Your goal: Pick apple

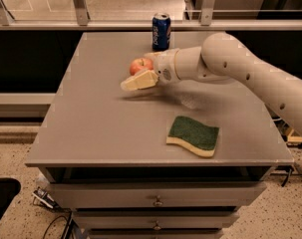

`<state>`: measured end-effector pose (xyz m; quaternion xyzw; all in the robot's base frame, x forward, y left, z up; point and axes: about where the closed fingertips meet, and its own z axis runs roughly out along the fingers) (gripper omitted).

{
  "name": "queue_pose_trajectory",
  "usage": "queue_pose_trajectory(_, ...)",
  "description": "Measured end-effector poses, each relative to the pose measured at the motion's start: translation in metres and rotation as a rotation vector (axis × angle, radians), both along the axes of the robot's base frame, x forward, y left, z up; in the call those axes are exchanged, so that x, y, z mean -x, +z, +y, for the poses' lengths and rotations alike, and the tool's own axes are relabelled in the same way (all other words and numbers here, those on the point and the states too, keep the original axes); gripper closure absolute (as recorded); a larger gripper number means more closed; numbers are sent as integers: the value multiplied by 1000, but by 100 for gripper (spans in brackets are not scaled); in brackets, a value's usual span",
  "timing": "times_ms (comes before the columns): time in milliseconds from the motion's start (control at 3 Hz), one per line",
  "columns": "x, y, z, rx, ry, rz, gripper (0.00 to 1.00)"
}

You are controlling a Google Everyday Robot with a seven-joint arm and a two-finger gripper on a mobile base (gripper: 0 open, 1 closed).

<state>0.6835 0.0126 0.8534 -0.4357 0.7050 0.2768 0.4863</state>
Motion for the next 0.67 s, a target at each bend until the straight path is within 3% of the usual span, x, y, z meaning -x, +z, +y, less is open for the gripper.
queue_pose_trajectory(667, 1, 0, 5, -1, 8, 1, 64)
